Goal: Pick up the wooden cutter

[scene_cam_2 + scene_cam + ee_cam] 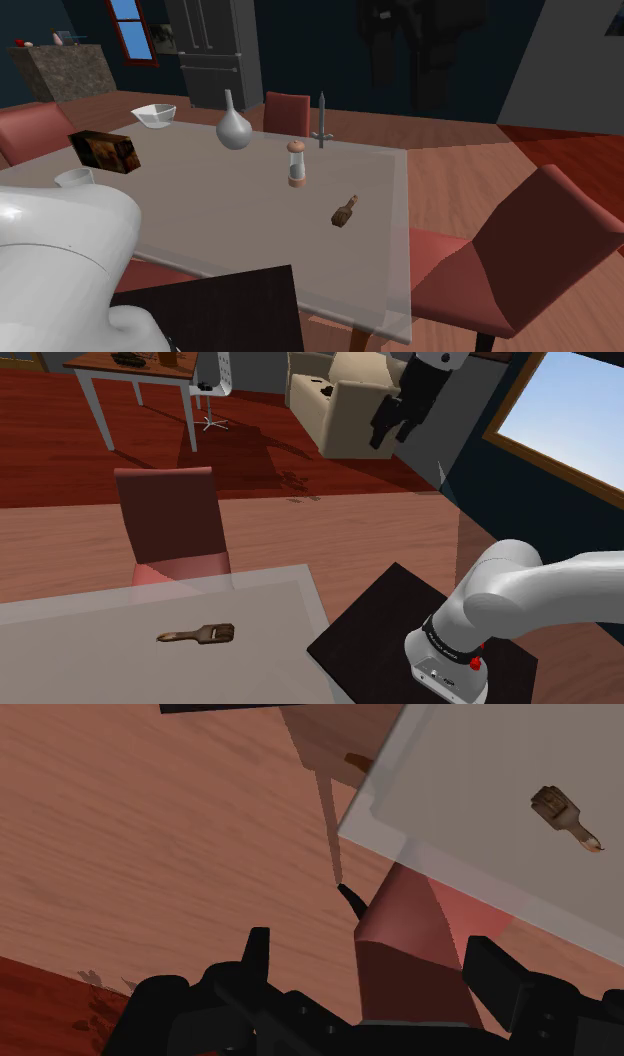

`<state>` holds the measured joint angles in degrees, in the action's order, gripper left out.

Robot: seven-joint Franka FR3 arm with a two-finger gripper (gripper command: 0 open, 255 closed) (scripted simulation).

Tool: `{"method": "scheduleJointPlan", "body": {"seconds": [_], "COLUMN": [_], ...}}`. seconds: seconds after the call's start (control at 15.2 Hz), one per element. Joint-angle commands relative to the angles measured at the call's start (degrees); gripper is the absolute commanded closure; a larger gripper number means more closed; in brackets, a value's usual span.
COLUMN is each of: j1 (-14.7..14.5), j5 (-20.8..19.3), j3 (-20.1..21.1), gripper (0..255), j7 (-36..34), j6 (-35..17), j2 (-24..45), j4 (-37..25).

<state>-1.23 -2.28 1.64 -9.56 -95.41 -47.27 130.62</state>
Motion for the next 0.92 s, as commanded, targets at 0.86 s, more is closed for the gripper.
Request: {"method": "scheduleJointPlan", "body": {"seconds": [0.86], "j1": [-5.03], "j5": [4.32], "j3": [8.03], "gripper": [0], "j7": [-4.05], "j6": [-19.57], "j2": [12.30], "j4": [9.09]}}
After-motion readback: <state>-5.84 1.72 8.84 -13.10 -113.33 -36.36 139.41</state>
